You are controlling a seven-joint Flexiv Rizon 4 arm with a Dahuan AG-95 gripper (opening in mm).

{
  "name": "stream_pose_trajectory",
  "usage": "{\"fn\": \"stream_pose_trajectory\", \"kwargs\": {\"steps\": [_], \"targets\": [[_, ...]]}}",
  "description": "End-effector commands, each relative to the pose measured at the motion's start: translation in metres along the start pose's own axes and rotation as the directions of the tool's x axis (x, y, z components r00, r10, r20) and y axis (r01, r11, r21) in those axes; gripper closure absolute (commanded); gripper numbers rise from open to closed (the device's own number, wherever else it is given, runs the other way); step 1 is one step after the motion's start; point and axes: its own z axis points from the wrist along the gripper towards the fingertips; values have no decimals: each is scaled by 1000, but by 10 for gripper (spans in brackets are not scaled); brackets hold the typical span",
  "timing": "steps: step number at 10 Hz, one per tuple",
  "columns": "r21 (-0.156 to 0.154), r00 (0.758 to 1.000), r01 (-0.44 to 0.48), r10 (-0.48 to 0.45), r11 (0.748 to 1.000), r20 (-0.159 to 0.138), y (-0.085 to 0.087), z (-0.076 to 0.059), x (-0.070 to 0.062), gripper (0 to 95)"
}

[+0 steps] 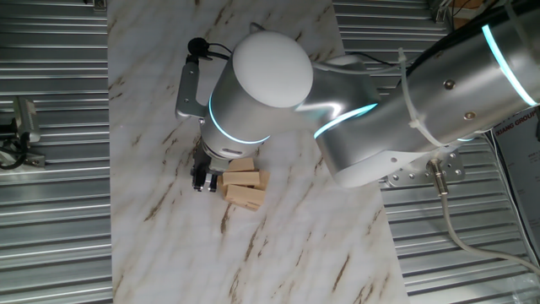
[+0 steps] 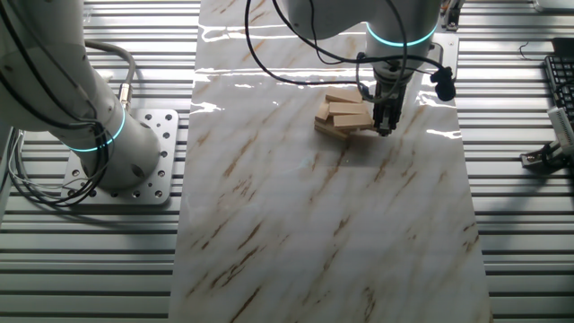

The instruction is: Play Jenga

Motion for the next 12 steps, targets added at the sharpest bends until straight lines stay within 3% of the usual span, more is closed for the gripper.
{"fn": "stream_pose_trajectory", "kwargs": {"steps": [1, 12], "targets": [[0, 1000, 1, -1, 1000, -3, 0, -1, 1, 950], [-1, 1000, 1, -1, 1000, -3, 0, -5, 11, 950]]}}
